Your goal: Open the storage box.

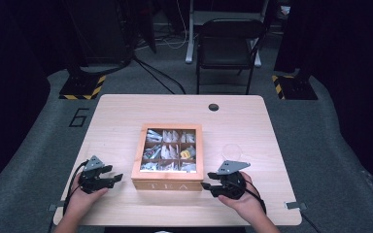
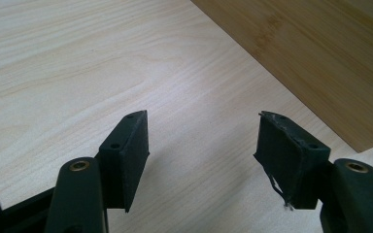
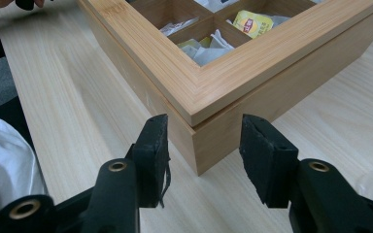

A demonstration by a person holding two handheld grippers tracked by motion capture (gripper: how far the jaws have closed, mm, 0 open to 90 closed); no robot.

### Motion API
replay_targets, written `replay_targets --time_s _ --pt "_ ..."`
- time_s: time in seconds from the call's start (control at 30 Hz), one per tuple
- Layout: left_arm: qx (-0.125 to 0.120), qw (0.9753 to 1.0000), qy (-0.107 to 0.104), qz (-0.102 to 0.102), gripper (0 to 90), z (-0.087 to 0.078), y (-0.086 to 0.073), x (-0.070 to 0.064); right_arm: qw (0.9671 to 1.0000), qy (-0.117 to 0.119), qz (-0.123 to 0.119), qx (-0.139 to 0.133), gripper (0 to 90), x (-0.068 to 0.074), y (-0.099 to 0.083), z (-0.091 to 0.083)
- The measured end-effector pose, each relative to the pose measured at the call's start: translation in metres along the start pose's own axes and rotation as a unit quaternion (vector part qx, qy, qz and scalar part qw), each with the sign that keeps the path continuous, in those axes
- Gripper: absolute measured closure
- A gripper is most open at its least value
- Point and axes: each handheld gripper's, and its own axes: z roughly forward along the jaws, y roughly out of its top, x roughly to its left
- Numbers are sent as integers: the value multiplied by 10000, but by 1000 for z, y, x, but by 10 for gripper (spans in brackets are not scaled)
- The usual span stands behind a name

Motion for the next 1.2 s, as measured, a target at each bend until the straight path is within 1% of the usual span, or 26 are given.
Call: replay_targets --time_s 0.07,0.13,0.17,0.2,0.23,0.33,0.4,0.43,0.5,0.53,0.57,0.6,0.63,0.7,0.73,0.77,0.8,0.83,0.87,0.93,0.97,1.0,1.03,1.13,1.17,1.2 --pt "83 10000 -22 11 361 0 0 0 10000 3 -1 34 541 1 -1 3" --pt "108 9999 8 59 361 0 0 0 10000 -12 23 76 549 2 -2 5" --pt "87 10000 4 13 360 1 0 0 10000 10 -18 83 553 2 -2 7" --pt "113 9999 -7 39 360 1 0 0 10000 -8 -12 85 556 3 -2 8" --pt "93 10000 -17 16 360 1 0 0 10000 -7 -61 75 556 3 -3 9" --pt "90 9999 -40 24 360 2 0 0 9999 -19 114 81 553 4 -3 12" --pt "90 10000 -21 4 361 2 0 0 9999 -66 85 50 553 4 -2 14" --pt "94 10000 -13 12 361 2 0 0 9999 -55 148 30 552 5 -2 15" --pt "103 9999 -27 21 361 2 0 0 9998 -22 184 43 547 4 0 17" --pt "66 10000 -74 -5 364 2 0 -1 9999 -47 130 29 548 4 1 17" --pt "99 9999 -90 14 369 1 0 -1 9999 -53 142 64 548 3 2 17" --pt "66 9999 -70 -30 370 0 1 -1 9999 -57 150 43 549 3 3 18" --pt "91 9999 -83 -22 370 -1 1 0 9998 -30 194 50 547 2 3 18" --pt "69 9999 -111 -109 373 -1 1 0 9999 -42 124 86 534 2 5 18" --pt "57 9999 -113 -118 374 -1 1 0 9998 -78 140 95 529 3 6 19" --pt "52 9998 -110 -133 374 -1 1 0 9999 -85 80 105 530 3 7 19" --pt "77 9998 -119 -137 374 -1 1 0 9998 -111 35 145 531 4 8 19" --pt "120 9998 -149 -101 374 -2 2 0 9998 -120 50 144 529 5 9 19" --pt "63 9999 -100 -122 375 -1 1 -1 9998 -114 50 173 530 5 9 19" --pt "25 9998 -136 -115 375 -1 2 -2 9998 -88 47 160 530 4 9 19" --pt "66 9998 -166 -92 374 -3 2 -2 9998 -83 54 175 530 3 10 18" --pt "17 9999 -129 -99 374 -3 3 -3 9998 -81 52 173 530 3 10 18" --pt "41 9998 -169 -98 374 -4 3 -3 9998 -69 68 171 529 3 11 18" --pt "-4 9998 -144 -136 374 -8 4 -4 9998 -48 114 176 529 3 13 17" --pt "10 9997 -163 -178 374 -10 5 -4 9998 -45 99 161 529 3 13 16" --pt "-43 9996 -181 -213 374 -10 5 -4 9998 -62 131 147 529 3 13 15"
